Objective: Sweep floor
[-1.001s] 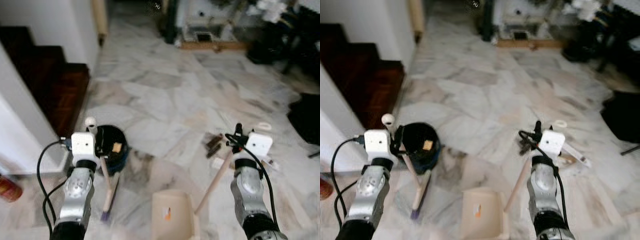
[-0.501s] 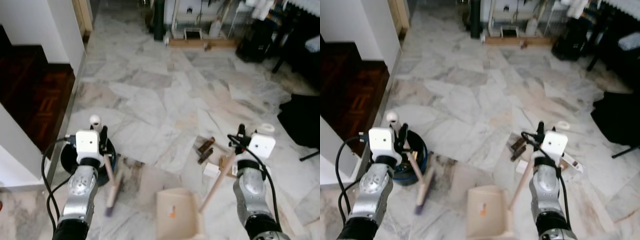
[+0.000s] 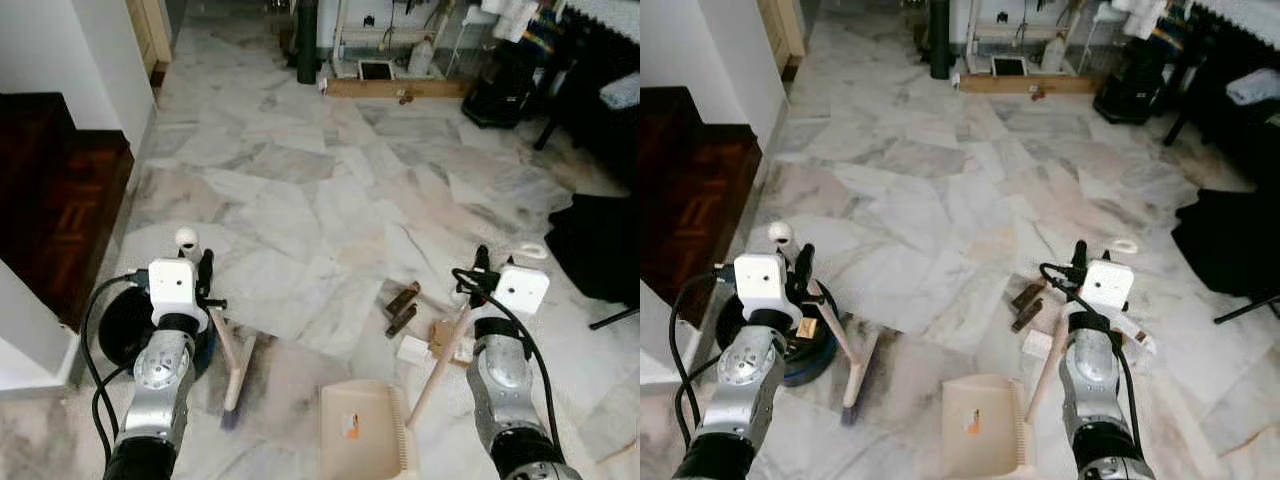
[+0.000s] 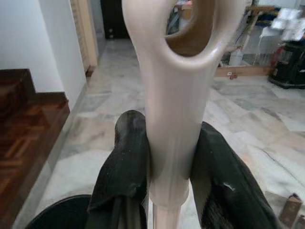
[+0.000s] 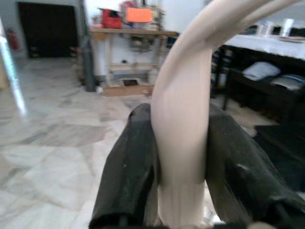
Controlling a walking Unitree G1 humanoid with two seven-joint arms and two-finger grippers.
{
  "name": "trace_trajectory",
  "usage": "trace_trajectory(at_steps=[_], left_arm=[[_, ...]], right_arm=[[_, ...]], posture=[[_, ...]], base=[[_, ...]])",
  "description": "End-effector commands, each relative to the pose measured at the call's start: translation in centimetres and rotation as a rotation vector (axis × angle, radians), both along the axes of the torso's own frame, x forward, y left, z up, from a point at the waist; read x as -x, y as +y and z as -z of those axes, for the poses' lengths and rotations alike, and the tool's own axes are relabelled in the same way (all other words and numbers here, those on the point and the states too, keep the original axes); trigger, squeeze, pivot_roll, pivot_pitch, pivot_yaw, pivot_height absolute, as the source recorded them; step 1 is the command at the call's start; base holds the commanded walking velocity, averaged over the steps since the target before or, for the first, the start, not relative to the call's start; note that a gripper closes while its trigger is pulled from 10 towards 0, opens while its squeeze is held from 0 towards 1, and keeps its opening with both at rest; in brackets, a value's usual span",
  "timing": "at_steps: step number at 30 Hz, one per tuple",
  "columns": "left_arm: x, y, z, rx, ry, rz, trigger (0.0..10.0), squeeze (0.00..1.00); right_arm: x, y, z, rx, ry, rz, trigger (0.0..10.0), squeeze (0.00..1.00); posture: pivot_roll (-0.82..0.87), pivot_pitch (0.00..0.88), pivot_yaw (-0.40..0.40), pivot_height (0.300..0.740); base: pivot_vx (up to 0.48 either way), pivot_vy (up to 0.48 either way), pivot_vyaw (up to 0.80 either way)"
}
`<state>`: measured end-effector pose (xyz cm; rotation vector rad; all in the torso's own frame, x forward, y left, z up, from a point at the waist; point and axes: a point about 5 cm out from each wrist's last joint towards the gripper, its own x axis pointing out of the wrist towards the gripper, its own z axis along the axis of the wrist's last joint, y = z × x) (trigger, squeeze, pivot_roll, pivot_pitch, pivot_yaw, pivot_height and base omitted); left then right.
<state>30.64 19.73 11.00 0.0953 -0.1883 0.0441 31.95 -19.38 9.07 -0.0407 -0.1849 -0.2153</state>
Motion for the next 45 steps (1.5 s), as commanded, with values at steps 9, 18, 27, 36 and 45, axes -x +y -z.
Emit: trace_trajectory(at_steps=[9, 18, 27, 36, 45], left_arm=[[-0.26, -0.44, -1.21, -0.007, -0.057, 0.013, 10.0, 0.0], [-0.27, -0.32, -1.22, -0.007, -0.056, 0.006, 10.0, 0.0], [-0.29, -0.22, -1.26, -0.006, -0.058, 0.0, 10.0, 0.0], [-0.27, -0.09, -1.26, -0.006, -0.059, -0.006, 10.0, 0.0], [-0.28, -0.06, -1.3, -0.007, -0.062, -0.004, 10.0, 0.0]], right_arm=[[0.02, -0.79, -0.71, -0.011, -0.037, 0.022, 10.0, 0.0], [0.0, -0.78, -0.76, -0.011, -0.037, 0.016, 10.0, 0.0], [-0.07, -0.65, -0.85, -0.01, -0.039, 0.005, 10.0, 0.0], [-0.13, -0.48, -0.9, 0.012, -0.037, -0.011, 10.0, 0.0], [-0.13, -0.39, -0.95, 0.014, -0.04, -0.017, 10.0, 0.0]], posture=[[0.09, 0.111, -0.061, 0.74], [0.09, 0.115, -0.065, 0.74], [0.09, 0.113, -0.068, 0.74], [0.09, 0.108, -0.067, 0.74], [0.09, 0.093, -0.065, 0.74]], base=[[0.255, 0.0, 0.0], [0.267, 0.0, 0.0], [0.273, 0.0, 0.0], [0.26, 0.0, 0.0], [0.26, 0.0, 0.0]])
